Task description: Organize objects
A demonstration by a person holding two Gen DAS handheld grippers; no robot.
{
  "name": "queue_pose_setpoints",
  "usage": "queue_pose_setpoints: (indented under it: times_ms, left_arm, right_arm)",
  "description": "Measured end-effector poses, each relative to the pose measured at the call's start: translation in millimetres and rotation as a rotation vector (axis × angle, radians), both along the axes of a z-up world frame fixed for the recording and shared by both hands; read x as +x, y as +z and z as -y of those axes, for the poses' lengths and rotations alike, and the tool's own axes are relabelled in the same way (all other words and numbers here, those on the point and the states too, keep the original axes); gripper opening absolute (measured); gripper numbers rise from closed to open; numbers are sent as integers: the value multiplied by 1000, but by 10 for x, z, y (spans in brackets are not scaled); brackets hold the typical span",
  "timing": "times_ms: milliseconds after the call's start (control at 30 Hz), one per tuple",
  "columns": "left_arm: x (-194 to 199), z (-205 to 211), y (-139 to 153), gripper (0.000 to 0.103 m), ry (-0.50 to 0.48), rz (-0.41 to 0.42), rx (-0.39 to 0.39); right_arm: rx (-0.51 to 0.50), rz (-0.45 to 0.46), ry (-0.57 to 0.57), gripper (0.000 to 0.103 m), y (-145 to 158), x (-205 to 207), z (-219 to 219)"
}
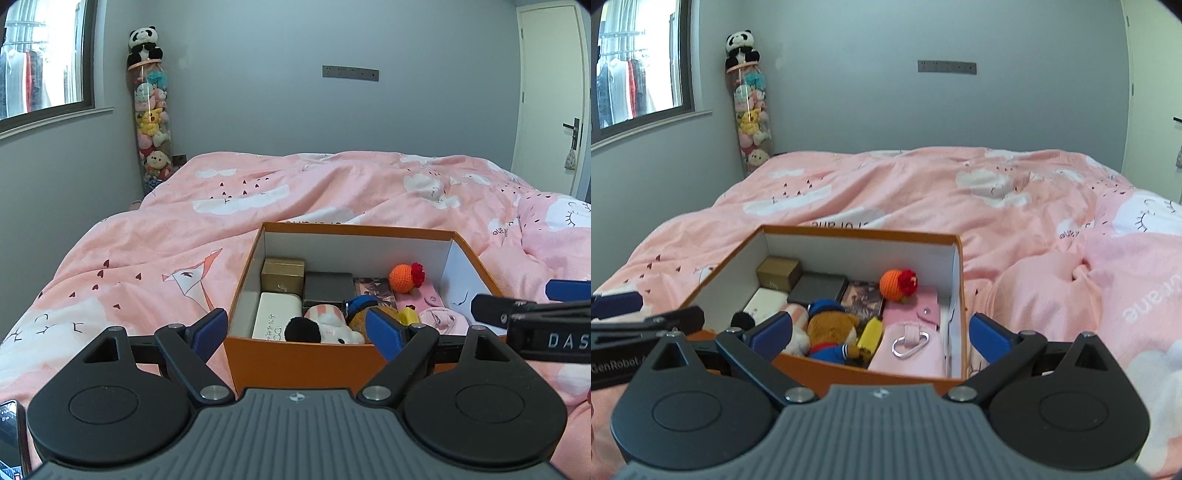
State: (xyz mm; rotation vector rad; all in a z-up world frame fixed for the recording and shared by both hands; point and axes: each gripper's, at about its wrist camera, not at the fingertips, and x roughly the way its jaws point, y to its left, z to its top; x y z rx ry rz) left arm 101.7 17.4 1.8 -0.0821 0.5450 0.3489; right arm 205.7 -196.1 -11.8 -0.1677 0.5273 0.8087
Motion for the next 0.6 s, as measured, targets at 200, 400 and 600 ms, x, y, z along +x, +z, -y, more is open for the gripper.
queue_pose_setpoints:
  times_ms: [200, 400, 600]
  left_arm:
    - [9, 2, -20, 98, -2, -15, -1]
    - [-1, 7, -8, 98, -4, -15, 2]
    - [0, 11, 1, 98, -1, -14, 3]
  right_arm:
    - [-18, -10, 7, 102, -61, -17, -20]
    - [-27, -21, 9, 102, -86, -17, -25]
    - [-27, -22, 10, 102, -86, -17, -30]
